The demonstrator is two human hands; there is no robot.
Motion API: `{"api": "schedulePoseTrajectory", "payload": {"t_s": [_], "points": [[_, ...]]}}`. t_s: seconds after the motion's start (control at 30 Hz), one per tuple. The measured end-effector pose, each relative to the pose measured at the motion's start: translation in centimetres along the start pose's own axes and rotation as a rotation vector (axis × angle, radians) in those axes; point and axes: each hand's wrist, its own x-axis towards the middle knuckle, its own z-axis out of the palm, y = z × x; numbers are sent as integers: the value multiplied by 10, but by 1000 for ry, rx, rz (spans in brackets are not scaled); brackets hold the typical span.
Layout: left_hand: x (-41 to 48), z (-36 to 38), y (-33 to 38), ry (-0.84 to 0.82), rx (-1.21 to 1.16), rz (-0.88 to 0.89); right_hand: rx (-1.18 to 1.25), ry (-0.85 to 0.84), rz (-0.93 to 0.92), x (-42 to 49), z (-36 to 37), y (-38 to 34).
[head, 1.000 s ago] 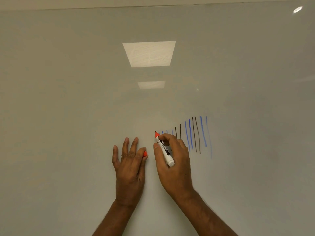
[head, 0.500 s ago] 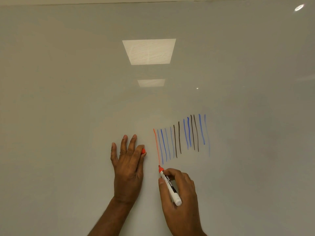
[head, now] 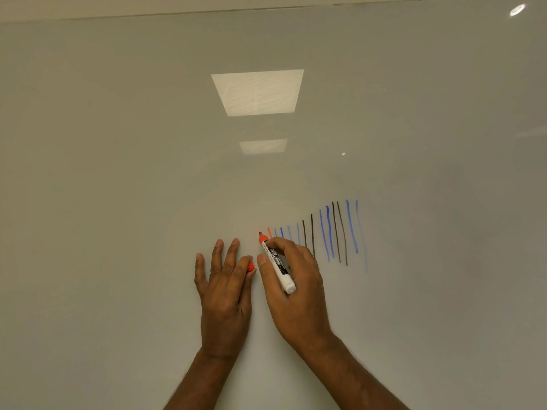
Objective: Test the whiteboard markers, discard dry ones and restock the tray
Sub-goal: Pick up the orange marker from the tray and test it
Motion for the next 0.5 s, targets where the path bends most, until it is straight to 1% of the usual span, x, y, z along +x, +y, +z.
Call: {"api": "schedulePoseTrajectory", "payload": {"t_s": [0.2, 0.37, 0.4, 0.43, 0.5], "points": [[0, 1, 0, 13, 7, 10, -20, 74, -26, -29, -7, 4], [-1, 2, -1, 4, 6, 2, -45, 28, 101, -66, -12, 22], [-1, 2, -1, 2, 2, -1, -47, -23, 139, -70, -15, 19], [-1, 2, -2, -2, -1, -4, -33, -62, 116, -73, -20, 13], [-1, 0, -2, -17, -5, -10, -23, -55, 106, -77, -28, 3]]}}
